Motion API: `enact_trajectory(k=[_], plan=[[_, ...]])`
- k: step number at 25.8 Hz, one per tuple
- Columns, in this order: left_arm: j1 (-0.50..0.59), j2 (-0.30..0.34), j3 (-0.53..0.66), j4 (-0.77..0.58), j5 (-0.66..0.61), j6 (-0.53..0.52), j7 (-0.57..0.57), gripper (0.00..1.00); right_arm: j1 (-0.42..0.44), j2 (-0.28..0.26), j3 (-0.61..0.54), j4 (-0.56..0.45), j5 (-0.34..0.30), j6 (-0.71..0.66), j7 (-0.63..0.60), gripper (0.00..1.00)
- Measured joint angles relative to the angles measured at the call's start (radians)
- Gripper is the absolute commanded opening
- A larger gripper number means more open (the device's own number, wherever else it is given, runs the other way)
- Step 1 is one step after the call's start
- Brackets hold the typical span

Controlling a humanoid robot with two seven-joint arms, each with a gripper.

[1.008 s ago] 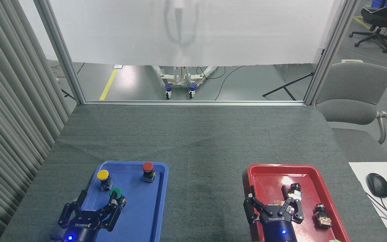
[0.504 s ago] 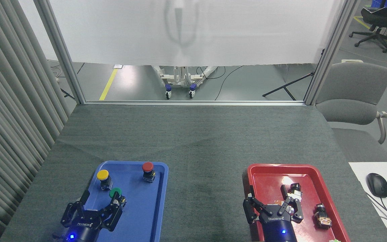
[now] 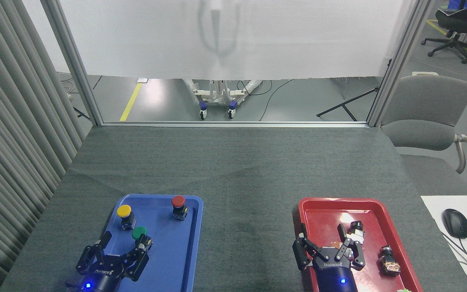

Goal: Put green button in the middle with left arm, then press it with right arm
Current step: 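Grasp the green button with the left hand and lift it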

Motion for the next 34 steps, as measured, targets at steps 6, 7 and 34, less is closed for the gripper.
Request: enact_trajectory(k=[6,7,34], plan=[[0.003,0.007,-0.001,0.012,-0.003,-0.001,0.000,0.99,0.003,-0.008,-0.003,0.007,0.011,-0.034,-0.001,1.00],[0.003,0.010,-0.003,0.018,-0.004,-0.004,0.000,0.99,0.003,-0.009,-0.003,0.008,0.011,-0.037,-0.001,1.00],[-0.186,0.068,-0.126,0.350,-0.038,-0.085,0.001,0.92,0.008,-0.011,-0.003,0.007,0.008,-0.028,-0.005,1.00]])
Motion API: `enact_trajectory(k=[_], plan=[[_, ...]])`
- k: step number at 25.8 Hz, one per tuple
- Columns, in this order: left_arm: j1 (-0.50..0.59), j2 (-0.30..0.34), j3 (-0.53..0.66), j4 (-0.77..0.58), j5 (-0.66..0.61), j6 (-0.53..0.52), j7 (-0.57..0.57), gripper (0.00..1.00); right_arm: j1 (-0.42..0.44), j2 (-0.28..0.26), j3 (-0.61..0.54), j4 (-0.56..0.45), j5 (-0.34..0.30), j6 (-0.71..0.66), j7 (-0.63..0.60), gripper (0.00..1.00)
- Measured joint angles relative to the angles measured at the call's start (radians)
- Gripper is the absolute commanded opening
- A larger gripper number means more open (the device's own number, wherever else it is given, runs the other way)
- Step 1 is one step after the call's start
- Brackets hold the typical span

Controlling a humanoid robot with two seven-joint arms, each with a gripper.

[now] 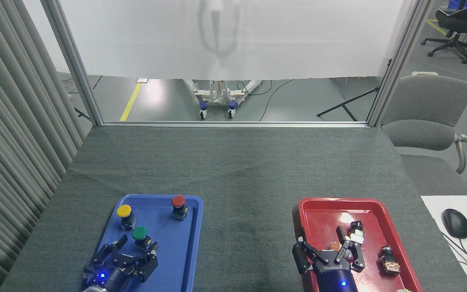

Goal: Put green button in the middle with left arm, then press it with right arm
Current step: 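Grasp the green button with the left hand and lift it, then carry the green button off the tray and set it on the table center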

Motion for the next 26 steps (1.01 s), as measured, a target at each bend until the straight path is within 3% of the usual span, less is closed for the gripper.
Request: enact_trajectory(k=[6,9,10,14,19,22,26], plan=[[-0.029,-0.005,-0.005,0.044,-0.001,0.003,0.001,0.66,0.002,-0.004,0.000,-0.002,-0.005,0.000,-0.003,1.00],[-0.035,-0.005,-0.005,0.053,-0.001,0.003,0.001,0.38,0.006,-0.005,0.000,-0.003,-0.006,0.000,-0.003,1.00],[-0.035,-0.004,-0.005,0.054,-0.001,0.000,0.001,0.35,0.006,-0.006,0.000,-0.004,-0.006,0.000,-0.003,1.00],[-0.032,0.000,-0.009,0.053,-0.002,-0.015,0.001,0.03,0.008,-0.007,0.000,-0.004,-0.006,0.000,-0.004,1.00],[-0.030,0.002,-0.012,0.035,-0.003,-0.079,0.004,0.00,0.008,-0.008,-0.002,-0.004,-0.006,0.000,-0.004,1.00],[-0.024,-0.002,-0.012,-0.041,-0.003,-0.102,0.011,0.00,0.007,-0.008,-0.002,-0.004,-0.006,0.000,-0.004,1.00],[-0.024,-0.051,-0.052,-0.140,-0.004,-0.109,0.013,0.00,0.006,-0.007,-0.001,-0.005,-0.007,0.000,-0.004,1.00]])
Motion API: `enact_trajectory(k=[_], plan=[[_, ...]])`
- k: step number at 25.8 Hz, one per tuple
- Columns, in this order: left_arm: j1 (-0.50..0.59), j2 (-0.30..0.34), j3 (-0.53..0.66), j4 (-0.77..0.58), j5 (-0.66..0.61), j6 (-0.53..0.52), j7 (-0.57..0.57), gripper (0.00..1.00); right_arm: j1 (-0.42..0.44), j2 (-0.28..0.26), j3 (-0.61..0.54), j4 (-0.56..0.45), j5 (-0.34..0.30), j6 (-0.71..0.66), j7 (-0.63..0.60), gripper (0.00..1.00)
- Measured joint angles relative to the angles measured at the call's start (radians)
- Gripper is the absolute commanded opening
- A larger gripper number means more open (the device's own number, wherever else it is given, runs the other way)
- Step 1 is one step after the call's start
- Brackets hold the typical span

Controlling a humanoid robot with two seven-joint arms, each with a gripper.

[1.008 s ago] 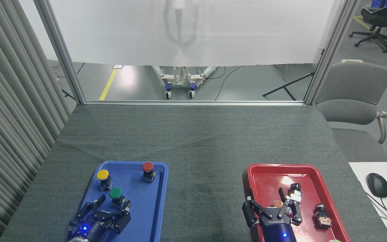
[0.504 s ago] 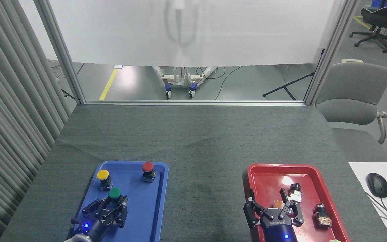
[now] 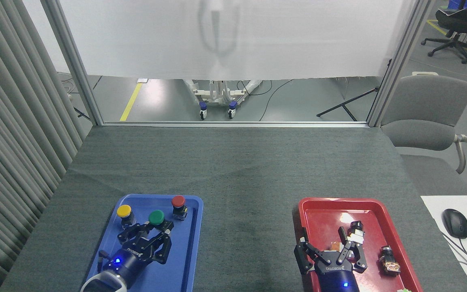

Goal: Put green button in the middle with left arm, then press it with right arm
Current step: 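Carry the green button off the tray and set it on the table center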

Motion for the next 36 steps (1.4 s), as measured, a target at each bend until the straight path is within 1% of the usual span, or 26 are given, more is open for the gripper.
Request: enact_trajectory(k=[2,5,8,10,14,19,21,22,23,24,26,27,28,34,36], plan=[[-0.025,-0.047,-0.042,-0.008,-0.009,0.002,-0.001,0.00,0.001,0.000,0.001,0.000,0.000,0.000,0.000,1.00],[-0.062,-0.124,-0.109,0.026,-0.058,0.014,-0.004,0.00,0.003,-0.001,0.002,-0.001,0.000,0.000,0.000,1.00],[-0.101,-0.218,-0.163,0.097,-0.138,0.037,-0.005,0.00,0.007,-0.001,0.002,-0.001,-0.001,-0.001,0.000,1.00],[-0.130,-0.255,-0.198,0.154,-0.179,0.066,-0.003,0.00,0.011,-0.002,0.002,-0.003,-0.002,-0.001,0.000,1.00],[-0.177,-0.282,-0.283,0.247,-0.207,0.153,0.000,0.00,0.018,-0.011,0.000,-0.004,-0.007,-0.002,-0.002,1.00],[-0.194,-0.288,-0.342,0.332,-0.209,0.198,0.001,0.00,0.021,-0.012,-0.007,-0.005,-0.009,-0.001,-0.002,1.00],[-0.197,-0.289,-0.354,0.349,-0.208,0.215,0.003,0.04,0.021,-0.012,-0.008,-0.005,-0.010,-0.001,-0.002,1.00],[-0.197,-0.289,-0.357,0.354,-0.207,0.220,0.003,0.08,0.022,-0.012,-0.008,-0.005,-0.010,0.000,-0.002,0.99],[-0.199,-0.289,-0.360,0.359,-0.207,0.227,0.003,0.16,0.022,-0.012,-0.008,-0.005,-0.010,0.000,-0.003,0.99],[-0.200,-0.289,-0.362,0.362,-0.207,0.237,0.004,0.31,0.022,-0.012,-0.007,-0.005,-0.010,0.000,-0.005,0.99],[-0.200,-0.289,-0.364,0.366,-0.206,0.242,0.005,0.72,0.023,-0.012,-0.007,-0.005,-0.010,0.000,-0.006,0.98],[-0.200,-0.289,-0.364,0.366,-0.206,0.249,0.005,0.87,0.023,-0.009,-0.008,-0.005,-0.010,0.000,-0.006,0.96],[-0.201,-0.289,-0.364,0.367,-0.205,0.257,0.005,1.00,0.023,-0.007,-0.008,-0.005,-0.010,0.000,-0.003,0.96],[-0.195,-0.289,-0.371,0.344,-0.205,0.272,0.006,1.00,0.018,-0.006,-0.007,-0.005,-0.009,0.000,0.001,0.93],[-0.184,-0.289,-0.374,0.313,-0.206,0.275,0.006,1.00,0.018,-0.005,-0.006,-0.005,-0.009,0.000,0.002,0.87]])
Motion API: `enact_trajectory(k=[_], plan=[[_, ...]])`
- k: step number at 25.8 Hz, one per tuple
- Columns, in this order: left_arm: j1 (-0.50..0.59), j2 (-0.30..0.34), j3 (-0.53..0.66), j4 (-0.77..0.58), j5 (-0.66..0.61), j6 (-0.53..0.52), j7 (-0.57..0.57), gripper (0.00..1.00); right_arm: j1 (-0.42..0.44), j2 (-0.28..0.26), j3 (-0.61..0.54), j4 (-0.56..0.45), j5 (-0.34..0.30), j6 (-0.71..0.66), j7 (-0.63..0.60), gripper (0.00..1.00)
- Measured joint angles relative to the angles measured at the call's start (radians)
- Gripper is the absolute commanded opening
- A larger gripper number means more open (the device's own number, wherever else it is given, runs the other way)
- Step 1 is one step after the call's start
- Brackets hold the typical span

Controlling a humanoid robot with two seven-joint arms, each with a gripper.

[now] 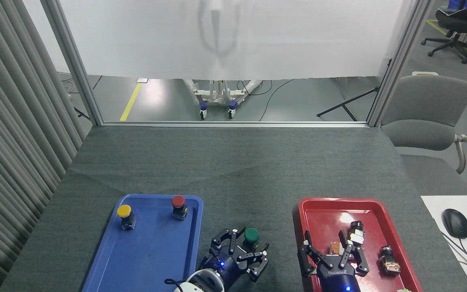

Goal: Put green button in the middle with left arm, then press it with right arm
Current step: 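Carry the green button off the tray and set it on the table center, then withdraw the left hand back over the blue tray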

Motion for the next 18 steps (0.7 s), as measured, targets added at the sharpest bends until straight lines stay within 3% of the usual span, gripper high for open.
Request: enact_trajectory(k=[2,5,9,14,18], plan=[[0.022,0.002,0.000,-0.047,-0.001,0.005,-0.003,1.00,0.000,0.002,0.000,0.001,0.001,0.000,0.000,0.80],[0.072,0.012,0.006,-0.158,-0.001,0.012,-0.008,1.00,0.000,0.002,0.001,0.001,0.001,-0.005,0.000,0.60],[0.159,0.067,0.055,-0.334,0.001,0.052,-0.015,1.00,-0.002,0.011,0.007,0.002,0.003,-0.008,0.003,0.40],[0.301,0.116,0.222,-0.540,0.001,0.106,-0.004,1.00,-0.003,0.020,0.014,0.003,0.012,-0.014,0.001,0.20],[0.367,0.124,0.378,-0.608,0.013,0.119,-0.003,1.00,-0.009,0.023,0.026,0.006,0.015,-0.033,0.000,0.01]])
